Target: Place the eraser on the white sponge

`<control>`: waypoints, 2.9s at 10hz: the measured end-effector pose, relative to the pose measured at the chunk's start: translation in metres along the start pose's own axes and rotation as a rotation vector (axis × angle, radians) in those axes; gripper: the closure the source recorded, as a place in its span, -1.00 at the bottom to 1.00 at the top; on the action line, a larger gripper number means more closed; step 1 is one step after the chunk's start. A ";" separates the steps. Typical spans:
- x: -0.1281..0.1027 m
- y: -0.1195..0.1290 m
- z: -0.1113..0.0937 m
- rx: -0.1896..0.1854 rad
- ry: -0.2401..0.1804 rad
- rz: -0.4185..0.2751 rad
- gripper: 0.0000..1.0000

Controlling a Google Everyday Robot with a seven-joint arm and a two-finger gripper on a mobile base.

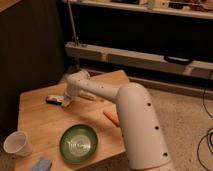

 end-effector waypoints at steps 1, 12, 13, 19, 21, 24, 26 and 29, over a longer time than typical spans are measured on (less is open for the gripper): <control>0.000 0.000 0.000 0.000 0.000 0.000 -0.01; 0.002 -0.002 -0.007 0.019 0.008 -0.003 -0.60; 0.011 -0.009 -0.017 0.056 0.028 -0.016 -0.60; 0.088 -0.038 -0.117 0.165 0.111 -0.080 -0.60; 0.097 -0.040 -0.136 0.134 0.104 -0.087 -0.60; 0.086 -0.037 -0.129 0.056 0.097 -0.087 -0.60; 0.066 -0.032 -0.105 -0.008 0.088 -0.074 -0.60; 0.031 -0.017 -0.061 -0.080 0.062 -0.019 -0.60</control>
